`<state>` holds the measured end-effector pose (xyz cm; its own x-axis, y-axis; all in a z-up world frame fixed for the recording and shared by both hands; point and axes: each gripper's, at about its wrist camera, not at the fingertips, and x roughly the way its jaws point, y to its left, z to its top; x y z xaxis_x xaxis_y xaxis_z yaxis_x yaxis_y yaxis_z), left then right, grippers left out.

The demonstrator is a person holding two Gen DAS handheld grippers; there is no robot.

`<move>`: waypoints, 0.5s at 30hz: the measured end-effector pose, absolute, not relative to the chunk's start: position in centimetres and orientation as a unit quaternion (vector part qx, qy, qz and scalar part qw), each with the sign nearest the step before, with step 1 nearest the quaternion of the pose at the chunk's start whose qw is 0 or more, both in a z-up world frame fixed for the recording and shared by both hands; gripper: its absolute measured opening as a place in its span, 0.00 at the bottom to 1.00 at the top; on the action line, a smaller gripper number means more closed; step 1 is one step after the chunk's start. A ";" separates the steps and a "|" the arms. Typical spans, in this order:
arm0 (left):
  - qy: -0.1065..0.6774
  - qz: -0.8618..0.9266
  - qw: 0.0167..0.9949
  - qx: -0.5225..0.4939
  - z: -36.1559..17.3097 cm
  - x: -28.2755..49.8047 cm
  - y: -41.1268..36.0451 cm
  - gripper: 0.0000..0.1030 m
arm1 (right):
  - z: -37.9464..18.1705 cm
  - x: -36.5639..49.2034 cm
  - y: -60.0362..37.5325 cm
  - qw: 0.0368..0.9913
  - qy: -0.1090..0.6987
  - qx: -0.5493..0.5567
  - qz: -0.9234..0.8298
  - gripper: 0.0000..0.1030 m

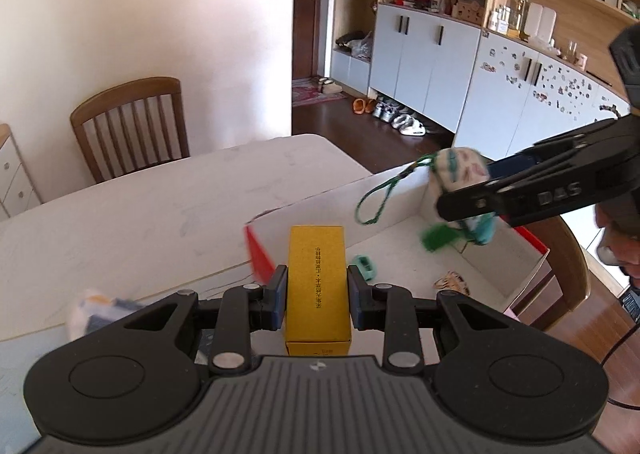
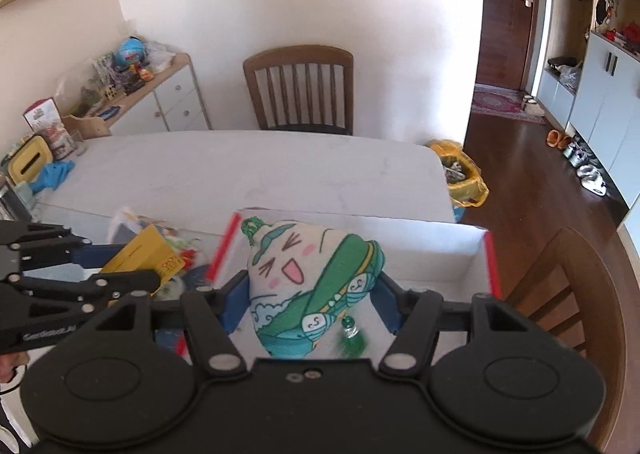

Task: Organize objects
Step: 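Carry both items into the red shoebox and open both tools to release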

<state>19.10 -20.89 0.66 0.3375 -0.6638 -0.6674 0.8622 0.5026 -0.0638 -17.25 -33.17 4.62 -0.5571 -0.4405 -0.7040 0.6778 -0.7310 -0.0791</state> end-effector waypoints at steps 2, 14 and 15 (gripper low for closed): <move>0.331 -0.476 0.800 0.157 0.2 18.7 -22.4 0.29 | 4.2 -18.3 -32.6 0.321 0.177 0.349 -0.862 0.61; 0.379 -0.466 0.770 0.214 -4.9 17.5 -29.9 0.29 | -0.3 -23.3 -31.7 0.294 0.211 0.389 -0.847 0.61; 0.386 -0.463 0.768 0.216 -5.3 17.6 -30.3 0.28 | -0.5 -23.5 -31.8 0.292 0.212 0.392 -0.847 0.61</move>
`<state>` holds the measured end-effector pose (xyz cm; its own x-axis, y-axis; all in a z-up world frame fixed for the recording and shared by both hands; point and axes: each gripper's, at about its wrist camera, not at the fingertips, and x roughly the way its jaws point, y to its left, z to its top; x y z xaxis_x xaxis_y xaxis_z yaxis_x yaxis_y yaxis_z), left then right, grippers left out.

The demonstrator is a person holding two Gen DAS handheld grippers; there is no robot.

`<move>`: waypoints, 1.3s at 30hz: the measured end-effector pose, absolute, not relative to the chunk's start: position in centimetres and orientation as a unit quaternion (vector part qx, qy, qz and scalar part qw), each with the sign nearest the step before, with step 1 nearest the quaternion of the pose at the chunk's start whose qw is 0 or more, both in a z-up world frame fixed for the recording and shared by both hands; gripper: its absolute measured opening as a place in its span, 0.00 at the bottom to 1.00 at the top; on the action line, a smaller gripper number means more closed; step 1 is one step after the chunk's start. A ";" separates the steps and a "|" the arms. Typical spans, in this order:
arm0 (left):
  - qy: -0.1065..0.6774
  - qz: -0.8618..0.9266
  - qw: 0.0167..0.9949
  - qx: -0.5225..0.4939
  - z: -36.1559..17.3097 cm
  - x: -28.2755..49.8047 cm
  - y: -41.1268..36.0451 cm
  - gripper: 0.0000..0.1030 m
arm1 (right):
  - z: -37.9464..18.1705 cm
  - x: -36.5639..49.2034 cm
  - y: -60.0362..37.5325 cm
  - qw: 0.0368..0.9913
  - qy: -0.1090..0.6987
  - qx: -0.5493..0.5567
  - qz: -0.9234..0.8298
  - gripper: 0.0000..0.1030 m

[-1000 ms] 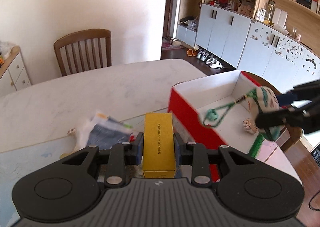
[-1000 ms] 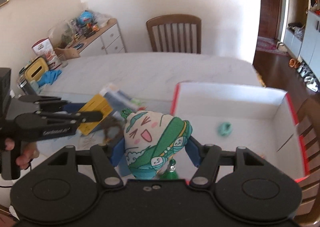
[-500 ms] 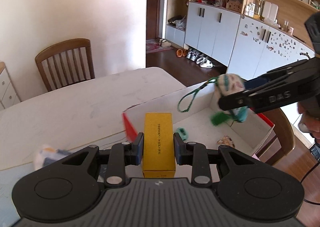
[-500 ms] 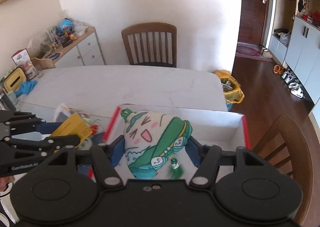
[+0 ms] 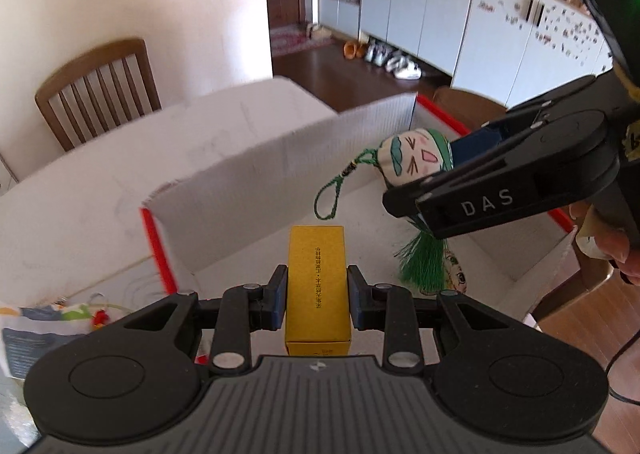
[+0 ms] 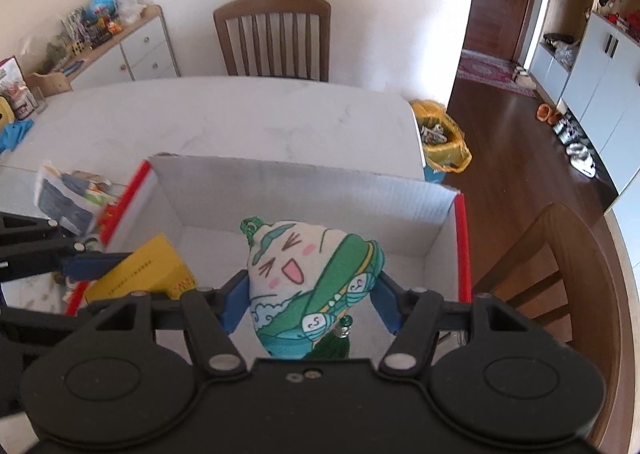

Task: Organize objects
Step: 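Carry both items into the red shoebox and open both tools to release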

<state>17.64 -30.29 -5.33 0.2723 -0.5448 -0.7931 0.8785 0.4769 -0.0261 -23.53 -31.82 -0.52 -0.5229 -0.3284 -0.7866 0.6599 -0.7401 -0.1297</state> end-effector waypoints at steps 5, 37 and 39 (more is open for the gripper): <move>0.425 -0.437 0.755 0.242 -7.4 18.4 -32.6 0.29 | -2.6 -25.4 -31.9 0.280 0.222 0.415 -0.837 0.61; 0.527 -0.392 0.697 0.287 -11.3 19.9 -36.3 0.29 | -7.1 -29.0 -33.3 0.242 0.226 0.527 -0.782 0.65; 0.519 -0.389 0.705 0.287 -10.9 19.7 -36.0 0.36 | -7.0 -28.9 -33.3 0.242 0.227 0.527 -0.783 0.66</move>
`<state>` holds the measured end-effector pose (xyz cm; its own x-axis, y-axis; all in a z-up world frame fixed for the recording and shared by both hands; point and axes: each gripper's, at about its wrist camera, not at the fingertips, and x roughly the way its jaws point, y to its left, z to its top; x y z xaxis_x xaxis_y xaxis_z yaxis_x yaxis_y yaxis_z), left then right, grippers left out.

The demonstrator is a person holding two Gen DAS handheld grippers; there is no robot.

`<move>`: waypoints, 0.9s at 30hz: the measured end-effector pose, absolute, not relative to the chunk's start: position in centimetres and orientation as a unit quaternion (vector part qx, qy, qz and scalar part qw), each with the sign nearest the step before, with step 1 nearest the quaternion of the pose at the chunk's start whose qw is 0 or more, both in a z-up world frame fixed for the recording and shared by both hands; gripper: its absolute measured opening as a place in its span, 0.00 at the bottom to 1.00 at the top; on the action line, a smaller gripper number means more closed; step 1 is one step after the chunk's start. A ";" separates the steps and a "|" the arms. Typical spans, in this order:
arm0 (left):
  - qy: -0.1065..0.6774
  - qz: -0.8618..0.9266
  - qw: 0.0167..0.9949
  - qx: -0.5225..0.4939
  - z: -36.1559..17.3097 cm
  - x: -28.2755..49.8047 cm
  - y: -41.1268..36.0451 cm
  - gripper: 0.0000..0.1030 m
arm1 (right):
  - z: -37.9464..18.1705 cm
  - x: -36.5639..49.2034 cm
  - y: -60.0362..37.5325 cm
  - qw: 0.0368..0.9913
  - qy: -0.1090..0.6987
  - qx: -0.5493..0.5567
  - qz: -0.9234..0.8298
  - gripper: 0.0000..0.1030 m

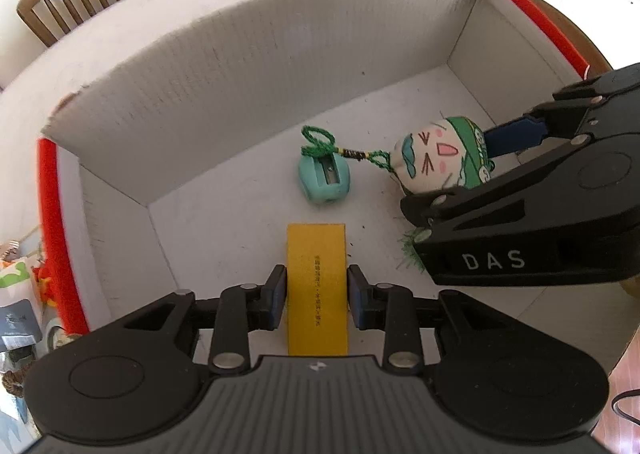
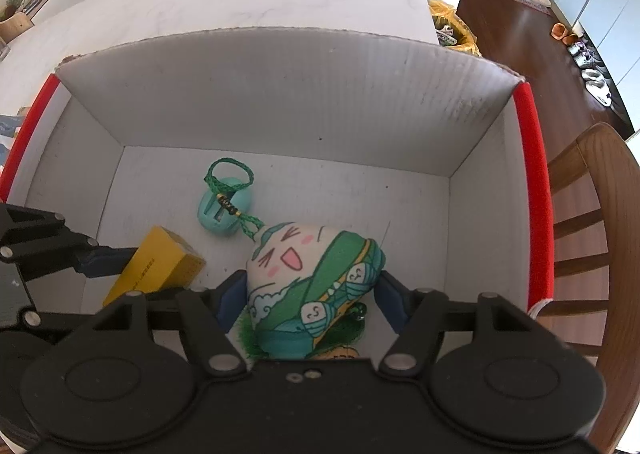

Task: Organize objects
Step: 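Carry both items into the red shoebox and open both tools to release, then withdraw both tools from the box back toward the remaining pile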

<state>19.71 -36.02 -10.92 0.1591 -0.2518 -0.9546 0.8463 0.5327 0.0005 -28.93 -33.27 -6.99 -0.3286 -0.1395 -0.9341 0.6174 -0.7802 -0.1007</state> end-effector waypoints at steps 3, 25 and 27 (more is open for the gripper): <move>0.495 -0.393 0.721 0.285 -9.9 19.1 -35.5 0.67 | -6.7 -29.0 -33.2 0.242 0.225 0.524 -0.785 0.67; 0.450 -0.426 0.753 0.221 -4.9 16.6 -31.9 0.67 | -0.7 -24.3 -32.9 0.272 0.202 0.462 -0.819 0.74; 0.443 -0.430 0.757 0.214 -4.3 16.4 -31.2 0.67 | 0.3 -23.6 -32.8 0.276 0.198 0.454 -0.824 0.74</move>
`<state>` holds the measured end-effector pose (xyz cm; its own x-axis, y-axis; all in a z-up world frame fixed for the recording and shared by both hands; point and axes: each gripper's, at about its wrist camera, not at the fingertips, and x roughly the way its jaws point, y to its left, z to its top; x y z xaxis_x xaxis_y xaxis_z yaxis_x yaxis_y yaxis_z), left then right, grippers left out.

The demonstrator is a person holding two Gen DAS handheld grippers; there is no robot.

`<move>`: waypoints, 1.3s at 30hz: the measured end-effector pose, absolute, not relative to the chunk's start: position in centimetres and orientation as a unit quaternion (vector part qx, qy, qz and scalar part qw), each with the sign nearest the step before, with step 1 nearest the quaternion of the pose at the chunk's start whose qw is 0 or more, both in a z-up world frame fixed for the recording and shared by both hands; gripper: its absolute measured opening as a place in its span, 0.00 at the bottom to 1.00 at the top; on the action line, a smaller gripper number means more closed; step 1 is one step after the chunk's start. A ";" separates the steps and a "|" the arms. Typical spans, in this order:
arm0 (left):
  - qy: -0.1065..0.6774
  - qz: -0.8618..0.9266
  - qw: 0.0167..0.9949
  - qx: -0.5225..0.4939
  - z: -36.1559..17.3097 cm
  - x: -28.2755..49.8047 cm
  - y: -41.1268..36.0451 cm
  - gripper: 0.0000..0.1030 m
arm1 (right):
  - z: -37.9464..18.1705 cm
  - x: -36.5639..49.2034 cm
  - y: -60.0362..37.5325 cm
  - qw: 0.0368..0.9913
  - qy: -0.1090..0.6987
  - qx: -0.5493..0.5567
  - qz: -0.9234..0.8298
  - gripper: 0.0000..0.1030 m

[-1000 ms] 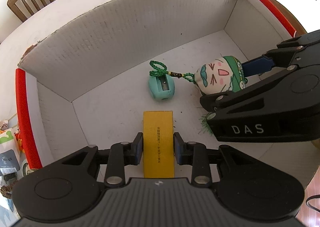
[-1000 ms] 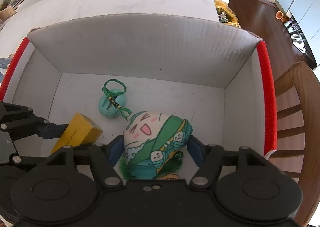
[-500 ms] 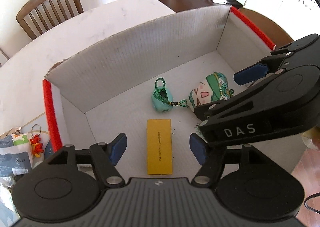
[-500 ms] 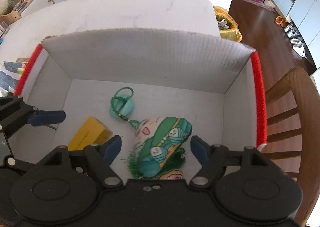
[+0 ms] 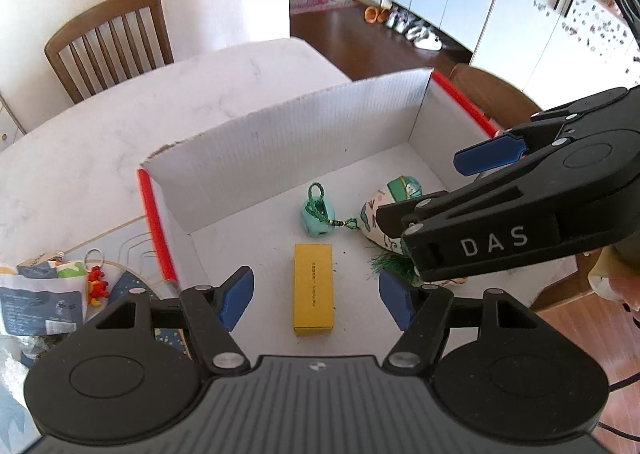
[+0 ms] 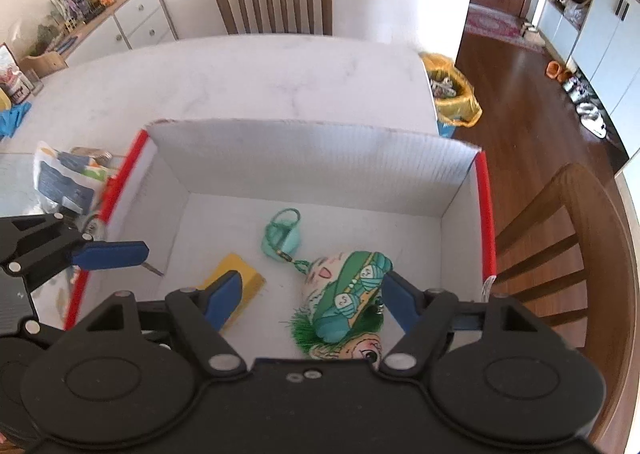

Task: Organize objects
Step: 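Withdraw both tools from the box back toward the remaining pile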

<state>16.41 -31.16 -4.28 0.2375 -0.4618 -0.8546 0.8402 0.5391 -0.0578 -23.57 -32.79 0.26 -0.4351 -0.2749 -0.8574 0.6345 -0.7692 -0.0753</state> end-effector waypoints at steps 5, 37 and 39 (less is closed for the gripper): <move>0.430 -0.444 0.761 0.195 -2.5 16.2 -28.6 0.67 | 2.4 -21.8 -32.9 0.287 0.190 0.438 -0.830 0.74; 0.376 -0.465 0.791 0.133 0.6 22.3 -9.3 0.82 | 2.7 -7.7 -40.5 0.328 0.108 0.362 -0.866 0.83; 0.376 -0.461 0.793 0.131 0.2 23.0 -8.2 0.82 | 2.3 -7.2 -41.3 0.331 0.106 0.360 -0.866 0.84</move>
<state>23.04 -8.22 0.21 0.2927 -0.6331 -0.7166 0.8293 0.5411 -0.1393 -7.24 -41.29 2.33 -0.5209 -0.4969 -0.6940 0.6503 -0.7577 0.0544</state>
